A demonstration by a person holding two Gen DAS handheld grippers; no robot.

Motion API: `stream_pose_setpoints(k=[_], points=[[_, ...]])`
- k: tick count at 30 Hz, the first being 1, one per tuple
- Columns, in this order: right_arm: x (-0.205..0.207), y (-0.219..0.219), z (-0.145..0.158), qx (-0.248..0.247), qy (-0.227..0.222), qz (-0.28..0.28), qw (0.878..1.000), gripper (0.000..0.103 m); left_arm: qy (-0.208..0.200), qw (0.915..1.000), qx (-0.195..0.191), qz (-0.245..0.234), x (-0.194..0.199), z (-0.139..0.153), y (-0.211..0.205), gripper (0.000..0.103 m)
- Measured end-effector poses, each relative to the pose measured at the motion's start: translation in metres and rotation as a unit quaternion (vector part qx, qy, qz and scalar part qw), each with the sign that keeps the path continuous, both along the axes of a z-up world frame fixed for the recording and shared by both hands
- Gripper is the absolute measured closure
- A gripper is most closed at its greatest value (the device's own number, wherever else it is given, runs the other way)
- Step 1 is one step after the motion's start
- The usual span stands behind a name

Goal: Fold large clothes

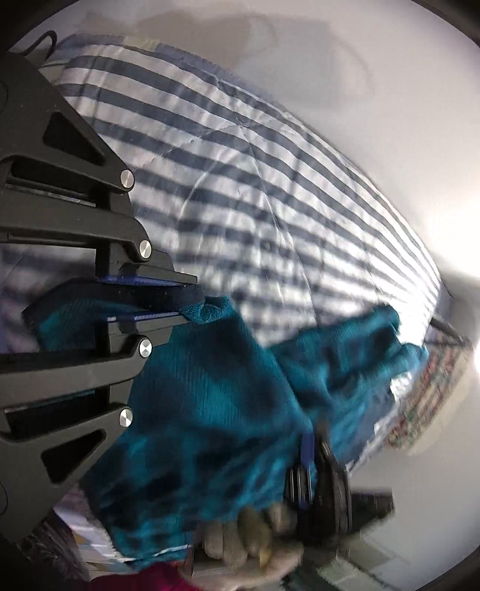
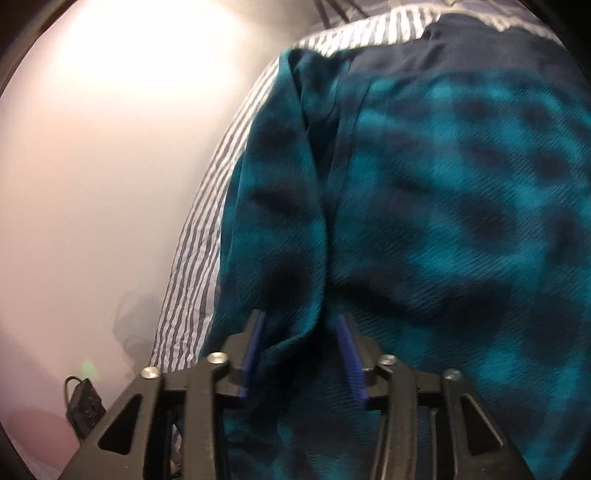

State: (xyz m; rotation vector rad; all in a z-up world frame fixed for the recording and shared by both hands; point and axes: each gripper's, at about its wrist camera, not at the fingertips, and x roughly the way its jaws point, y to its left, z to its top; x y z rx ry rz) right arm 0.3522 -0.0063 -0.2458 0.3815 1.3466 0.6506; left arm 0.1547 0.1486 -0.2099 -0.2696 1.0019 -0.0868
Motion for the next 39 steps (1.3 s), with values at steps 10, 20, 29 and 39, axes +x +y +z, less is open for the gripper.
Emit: stream_pose_setpoints(k=[10,20,29,39], points=[[-0.022,-0.027,0.012,0.009,-0.016,-0.008,1.000,0.100,-0.067,0.9924,0.016,-0.102,-0.058,0.062,-0.062,0.094],[-0.020,-0.069,0.047,-0.038,-0.058,-0.002,0.998,0.060,-0.029,0.9803,-0.042,-0.191,-0.074,0.057,-0.101,0.072],[0.029,-0.055,0.061,-0.002,-0.097,-0.014,0.995,0.042,-0.021,0.9954,-0.032,-0.088,0.020,0.057,-0.033,0.072],[0.111,-0.047,0.045,0.040,-0.107,-0.073,0.991,0.033,0.011,0.9964,-0.084,-0.006,0.193,0.006,0.020,0.047]])
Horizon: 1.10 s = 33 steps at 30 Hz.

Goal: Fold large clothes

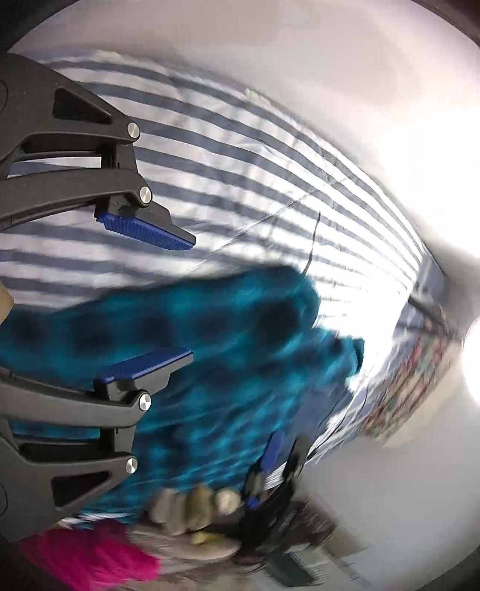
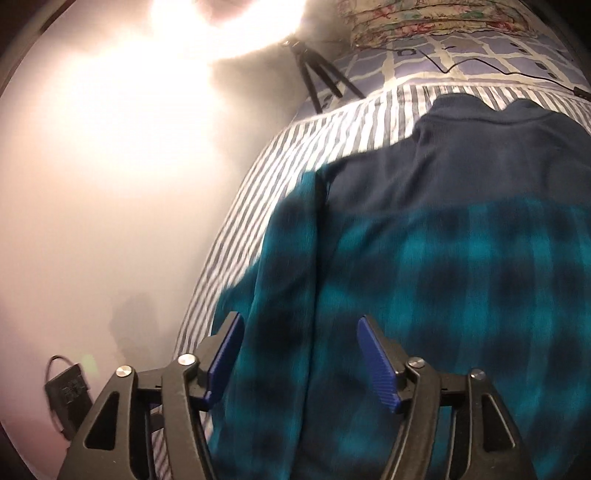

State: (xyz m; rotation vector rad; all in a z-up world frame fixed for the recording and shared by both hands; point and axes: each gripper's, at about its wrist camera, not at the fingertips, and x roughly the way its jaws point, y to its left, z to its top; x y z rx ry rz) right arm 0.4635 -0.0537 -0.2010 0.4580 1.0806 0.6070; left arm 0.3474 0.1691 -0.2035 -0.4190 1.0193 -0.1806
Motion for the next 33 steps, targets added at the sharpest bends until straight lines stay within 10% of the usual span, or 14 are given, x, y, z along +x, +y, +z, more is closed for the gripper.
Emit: stream_pose_setpoints(k=[8,10,12,14,17,24,28,33], points=[[0.052,0.023,-0.035,0.022,0.012,-0.001,1.000,0.034,0.016,0.9954,-0.088,0.034,0.065,-0.043,0.024,0.047],[0.059,0.030,-0.045,0.032,0.020,0.002,0.999,0.039,0.008,0.9962,-0.082,0.027,0.071,-0.043,0.023,0.062],[0.063,0.037,-0.051,0.049,0.027,0.012,0.998,0.054,0.015,0.9963,-0.081,0.022,0.076,-0.046,0.020,0.091],[0.063,0.045,-0.051,0.061,0.035,0.033,0.997,0.086,0.009,0.9956,-0.090,0.023,0.076,-0.043,0.019,0.098],[0.062,0.049,-0.039,0.033,0.015,0.044,0.998,0.100,-0.020,0.9958,-0.078,0.044,0.075,-0.029,0.023,0.100],[0.062,0.046,-0.051,-0.096,0.004,-0.003,0.995,0.099,-0.001,0.9964,-0.003,0.084,0.082,-0.038,0.029,0.101],[0.044,0.037,-0.027,-0.087,-0.015,-0.003,0.996,0.058,-0.012,0.9979,0.000,0.063,0.060,-0.014,0.027,0.100],[0.000,0.004,0.031,-0.060,-0.067,-0.007,0.996,0.053,-0.043,0.9986,0.028,0.011,0.000,0.037,0.006,0.097]])
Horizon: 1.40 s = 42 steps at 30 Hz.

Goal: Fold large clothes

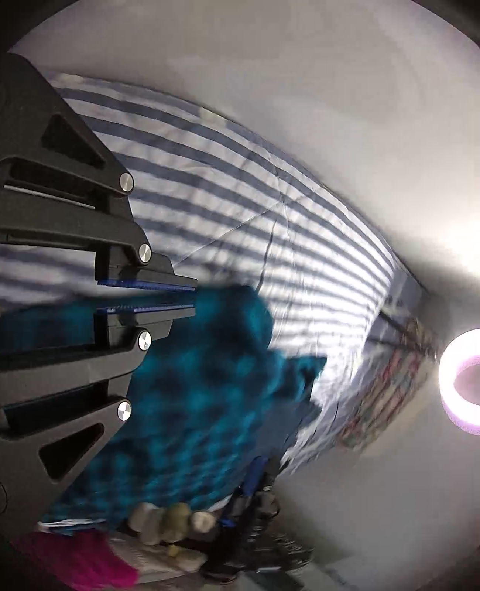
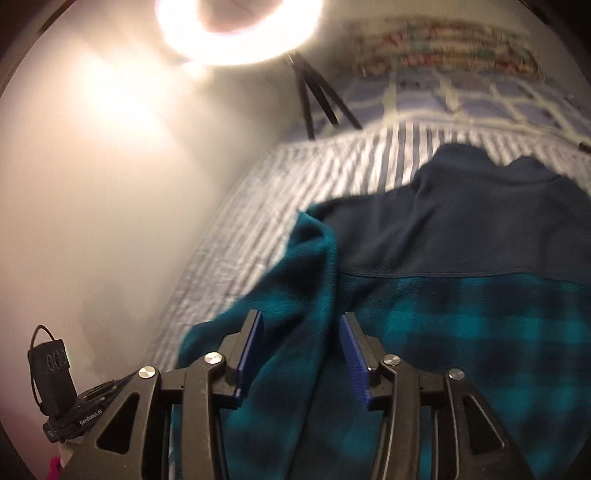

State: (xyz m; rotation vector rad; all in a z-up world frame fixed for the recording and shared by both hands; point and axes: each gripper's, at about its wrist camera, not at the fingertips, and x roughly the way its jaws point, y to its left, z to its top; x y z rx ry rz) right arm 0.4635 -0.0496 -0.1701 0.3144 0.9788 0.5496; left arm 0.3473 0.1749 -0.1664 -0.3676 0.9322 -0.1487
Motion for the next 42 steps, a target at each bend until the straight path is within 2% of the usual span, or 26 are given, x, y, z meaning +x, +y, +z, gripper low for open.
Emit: stream_pose_setpoints(k=[1,3,6,8,9,11,12,15,17,18,20,22,28,29,30,32,38,42], points=[[-0.016,-0.008,0.014,0.007,-0.012,0.000,1.000,0.051,-0.005,1.0000,-0.001,-0.007,-0.015,0.008,-0.001,0.094],[-0.039,-0.017,0.034,0.019,-0.025,0.004,0.999,0.048,-0.012,0.9997,0.001,-0.019,-0.046,0.023,-0.007,0.081],[-0.081,-0.037,0.057,0.025,-0.039,0.006,0.999,0.045,-0.003,0.9995,-0.002,-0.032,-0.089,0.033,-0.014,0.077],[-0.106,-0.048,0.066,0.029,-0.040,0.008,0.999,0.045,0.014,0.9993,-0.014,-0.031,-0.116,0.031,-0.016,0.074],[-0.119,-0.054,0.070,0.031,-0.038,0.010,0.999,0.045,0.023,0.9989,-0.030,-0.029,-0.131,0.027,-0.017,0.066],[-0.145,-0.063,0.077,0.031,-0.036,0.019,0.999,0.045,0.044,0.9969,-0.062,-0.022,-0.159,0.013,-0.019,0.058],[-0.157,-0.066,0.081,0.030,-0.036,0.022,0.999,0.045,0.052,0.9959,-0.071,-0.020,-0.168,0.006,-0.020,0.058],[-0.195,-0.074,0.094,0.023,-0.023,0.043,0.999,0.042,0.079,0.9924,-0.094,-0.005,-0.196,-0.021,-0.024,0.058],[-0.215,-0.078,0.099,0.020,-0.019,0.044,0.999,0.028,0.096,0.9867,-0.130,0.016,-0.209,-0.043,-0.023,0.058],[-0.228,-0.081,0.102,0.021,-0.022,0.046,0.998,0.027,0.101,0.9844,-0.142,0.024,-0.215,-0.050,-0.022,0.057],[-0.243,-0.081,0.102,0.018,-0.026,0.050,0.998,0.025,0.111,0.9787,-0.168,0.043,-0.222,-0.067,-0.024,0.057],[-0.255,-0.077,0.098,0.007,-0.025,0.054,0.998,0.025,0.110,0.9765,-0.179,0.048,-0.226,-0.075,-0.029,0.057],[-0.259,-0.042,0.074,0.002,0.005,0.070,0.998,0.025,0.092,0.9685,-0.223,0.061,-0.225,-0.079,-0.034,0.057],[-0.257,-0.031,0.070,0.001,0.011,0.076,0.997,0.025,0.090,0.9694,-0.221,0.057,-0.223,-0.078,-0.037,0.064],[-0.255,-0.023,0.066,-0.002,0.014,0.082,0.997,0.025,0.090,0.9699,-0.220,0.054,-0.220,-0.078,-0.038,0.079],[-0.251,0.002,0.057,-0.013,0.024,0.098,0.995,0.025,0.092,0.9695,-0.223,0.045,-0.217,-0.078,-0.044,0.089],[-0.228,0.079,0.027,-0.058,0.059,0.127,0.988,0.025,0.060,0.9766,-0.206,0.010,-0.220,-0.064,-0.062,0.093],[-0.207,0.121,0.007,-0.110,0.068,0.131,0.983,0.025,0.056,0.9806,-0.187,0.021,-0.221,-0.064,-0.064,0.093]])
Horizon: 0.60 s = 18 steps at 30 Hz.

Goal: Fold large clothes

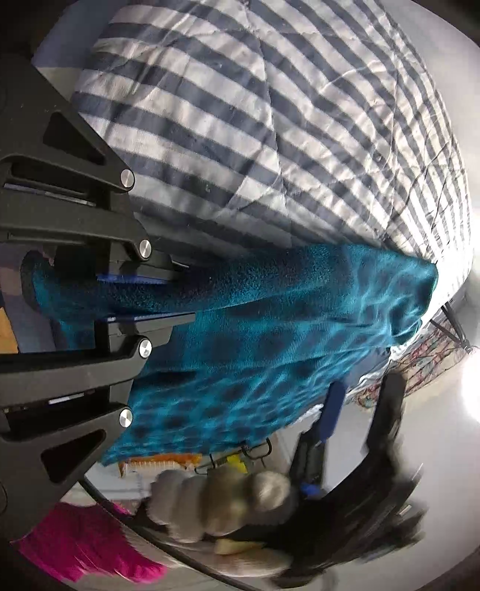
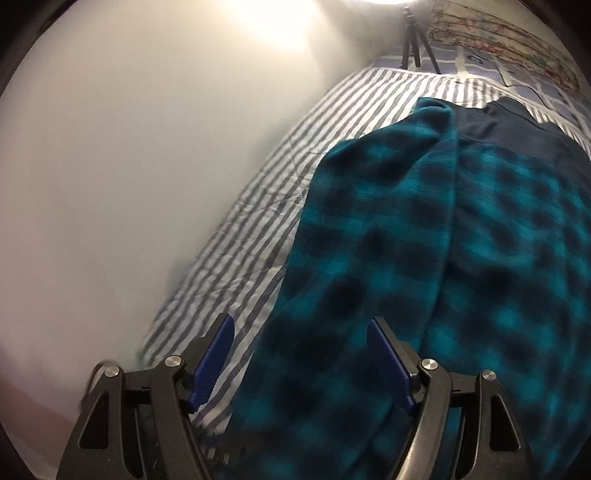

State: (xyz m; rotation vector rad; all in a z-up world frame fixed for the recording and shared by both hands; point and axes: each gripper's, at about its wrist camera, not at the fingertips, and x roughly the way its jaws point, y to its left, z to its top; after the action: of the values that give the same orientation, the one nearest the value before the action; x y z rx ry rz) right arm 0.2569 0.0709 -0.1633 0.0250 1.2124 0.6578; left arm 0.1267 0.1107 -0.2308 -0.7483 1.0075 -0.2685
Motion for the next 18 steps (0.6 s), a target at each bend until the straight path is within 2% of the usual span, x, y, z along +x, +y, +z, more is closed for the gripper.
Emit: stream_pose_setpoints(k=[1,3,4,5,6,7,13,18], points=[[0.006,0.008,-0.006,-0.008,0.005,-0.001,1.000,0.025,0.002,0.9999,0.010,0.006,-0.001,-0.001,0.001,0.092],[0.014,0.020,-0.015,-0.019,0.015,-0.003,1.000,0.026,0.015,0.9995,0.022,0.015,0.001,-0.008,0.004,0.062],[0.018,0.025,-0.019,-0.022,0.018,-0.001,1.000,0.026,0.016,0.9996,0.014,0.020,0.001,-0.014,0.006,0.062],[0.023,0.030,-0.023,-0.030,0.019,0.000,0.999,0.026,0.016,0.9996,0.003,0.023,0.001,-0.018,0.007,0.063],[0.027,0.034,-0.025,-0.039,0.017,-0.001,0.999,0.026,0.013,0.9997,0.002,0.019,0.002,-0.019,0.006,0.082],[0.031,0.037,-0.028,-0.046,0.016,-0.002,0.999,0.026,0.014,0.9999,-0.001,0.007,0.004,-0.020,0.003,0.092],[0.059,0.059,-0.051,-0.067,0.036,-0.013,0.997,0.025,-0.023,0.9993,-0.027,-0.011,0.000,-0.001,-0.006,0.096],[0.065,0.080,-0.079,-0.129,0.044,0.004,0.991,0.028,-0.042,0.9987,-0.006,-0.026,0.001,0.013,-0.020,0.096]])
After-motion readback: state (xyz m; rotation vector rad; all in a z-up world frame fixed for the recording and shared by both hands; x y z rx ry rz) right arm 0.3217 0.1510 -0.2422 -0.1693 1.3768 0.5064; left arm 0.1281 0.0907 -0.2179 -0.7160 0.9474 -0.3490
